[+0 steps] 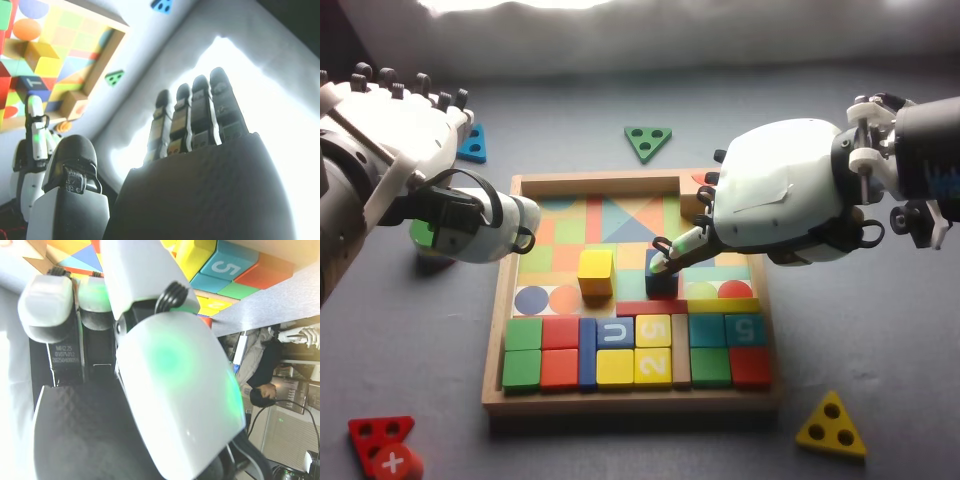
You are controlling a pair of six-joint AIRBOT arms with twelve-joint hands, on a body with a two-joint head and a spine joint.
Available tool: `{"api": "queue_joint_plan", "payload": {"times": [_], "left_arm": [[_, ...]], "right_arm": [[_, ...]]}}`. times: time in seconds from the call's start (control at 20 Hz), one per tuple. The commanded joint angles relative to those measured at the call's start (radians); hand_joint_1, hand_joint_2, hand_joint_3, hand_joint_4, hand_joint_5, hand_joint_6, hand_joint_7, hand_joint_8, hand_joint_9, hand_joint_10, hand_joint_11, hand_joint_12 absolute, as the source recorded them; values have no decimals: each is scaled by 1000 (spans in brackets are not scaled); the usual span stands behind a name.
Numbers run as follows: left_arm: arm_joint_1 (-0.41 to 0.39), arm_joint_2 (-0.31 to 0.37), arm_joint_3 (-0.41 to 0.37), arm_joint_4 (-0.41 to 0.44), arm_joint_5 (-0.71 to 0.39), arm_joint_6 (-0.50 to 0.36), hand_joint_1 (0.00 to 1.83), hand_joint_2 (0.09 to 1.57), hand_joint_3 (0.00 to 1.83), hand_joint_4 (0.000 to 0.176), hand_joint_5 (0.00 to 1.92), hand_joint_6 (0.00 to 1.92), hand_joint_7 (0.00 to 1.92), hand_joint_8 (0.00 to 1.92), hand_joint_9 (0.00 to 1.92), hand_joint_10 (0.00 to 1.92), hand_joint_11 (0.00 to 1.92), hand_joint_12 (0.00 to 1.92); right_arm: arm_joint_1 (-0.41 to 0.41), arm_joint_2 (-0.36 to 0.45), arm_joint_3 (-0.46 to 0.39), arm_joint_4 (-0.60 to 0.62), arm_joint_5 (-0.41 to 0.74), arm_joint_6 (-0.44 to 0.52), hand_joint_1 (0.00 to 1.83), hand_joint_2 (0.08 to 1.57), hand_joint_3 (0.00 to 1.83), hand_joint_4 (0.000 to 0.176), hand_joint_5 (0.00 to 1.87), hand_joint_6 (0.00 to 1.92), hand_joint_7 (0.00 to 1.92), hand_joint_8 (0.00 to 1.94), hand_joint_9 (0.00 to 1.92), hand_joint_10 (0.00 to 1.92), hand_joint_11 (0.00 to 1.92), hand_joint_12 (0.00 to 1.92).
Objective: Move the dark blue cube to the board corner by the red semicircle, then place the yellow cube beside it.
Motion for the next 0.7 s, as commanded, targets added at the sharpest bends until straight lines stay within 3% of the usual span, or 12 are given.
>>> {"api": "queue_joint_plan", "payload": {"times": [0.0,0.45,0.65], "left_arm": [[-13,9,-1,87,-22,-1,17,1264,0,0,79,7,39,5,15,4,0,0],[-15,9,-2,83,-22,-1,51,1258,0,0,106,8,65,7,41,7,3,1],[-16,8,-2,82,-23,-1,55,1259,0,0,98,11,61,7,32,5,4,2]], "right_arm": [[0,8,8,27,0,-6,1756,1154,5,0,385,6,1079,1941,1174,1921,1258,1921],[-2,10,47,27,1,-30,1760,1140,0,0,387,5,1065,1941,1165,1921,1296,1921],[-3,10,73,27,3,-35,1744,1159,5,0,378,2,1025,1941,1105,1911,1202,1910]]}}
